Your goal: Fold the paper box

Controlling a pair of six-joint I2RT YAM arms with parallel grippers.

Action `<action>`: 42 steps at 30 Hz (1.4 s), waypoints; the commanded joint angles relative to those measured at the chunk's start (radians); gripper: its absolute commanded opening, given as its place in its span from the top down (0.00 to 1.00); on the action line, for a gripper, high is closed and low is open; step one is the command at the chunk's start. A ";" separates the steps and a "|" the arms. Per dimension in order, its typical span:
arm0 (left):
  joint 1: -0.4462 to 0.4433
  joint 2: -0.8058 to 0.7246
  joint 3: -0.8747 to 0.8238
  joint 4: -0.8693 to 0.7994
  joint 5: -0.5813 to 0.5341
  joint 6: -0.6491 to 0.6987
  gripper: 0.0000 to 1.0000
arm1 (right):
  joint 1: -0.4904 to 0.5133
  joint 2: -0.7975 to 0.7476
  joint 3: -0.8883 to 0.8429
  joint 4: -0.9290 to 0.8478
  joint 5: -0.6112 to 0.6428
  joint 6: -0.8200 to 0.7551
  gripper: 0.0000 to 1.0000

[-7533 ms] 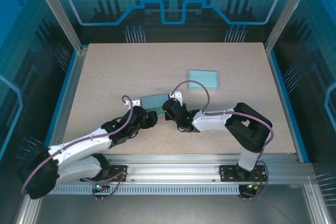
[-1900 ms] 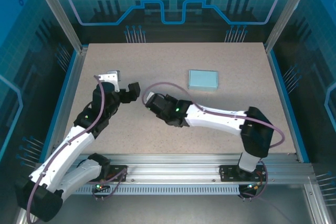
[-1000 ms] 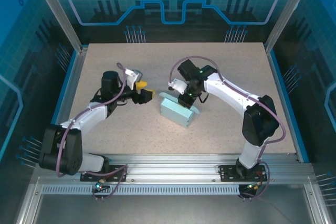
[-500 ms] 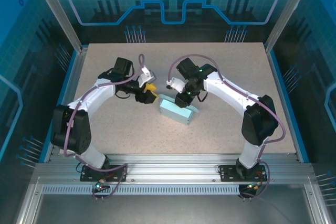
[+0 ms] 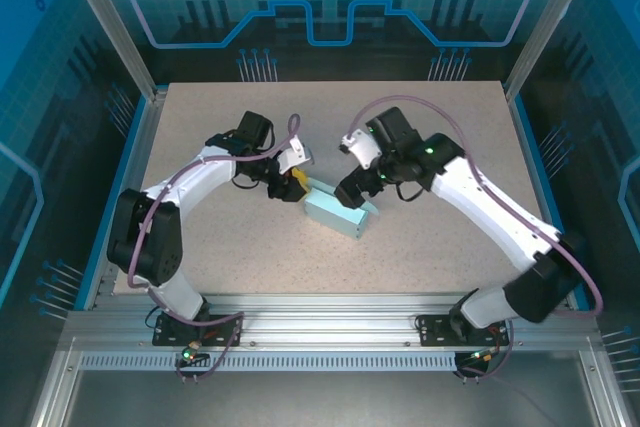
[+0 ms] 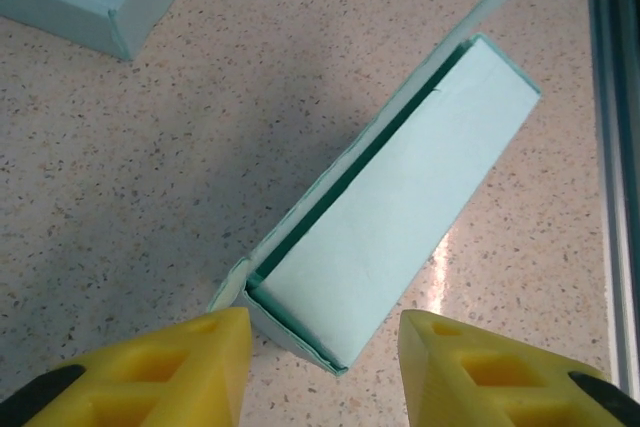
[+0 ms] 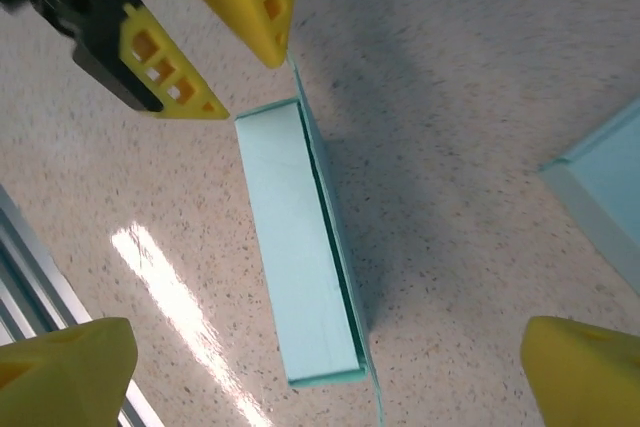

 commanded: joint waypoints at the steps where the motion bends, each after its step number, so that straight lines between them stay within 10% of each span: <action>1: -0.008 0.007 0.039 0.019 -0.056 0.006 0.54 | -0.011 -0.057 -0.093 0.042 0.111 0.158 0.03; 5: -0.008 -0.001 0.044 0.042 -0.077 0.002 0.43 | -0.018 -0.099 -0.183 0.051 0.164 0.255 0.25; 11: -0.007 -0.012 0.064 0.014 -0.127 0.028 0.30 | -0.016 -0.166 -0.306 0.122 0.128 0.343 0.25; 42: -0.055 0.242 0.365 -0.306 -0.102 0.244 0.39 | 0.009 -0.170 -0.417 0.185 0.117 0.455 0.59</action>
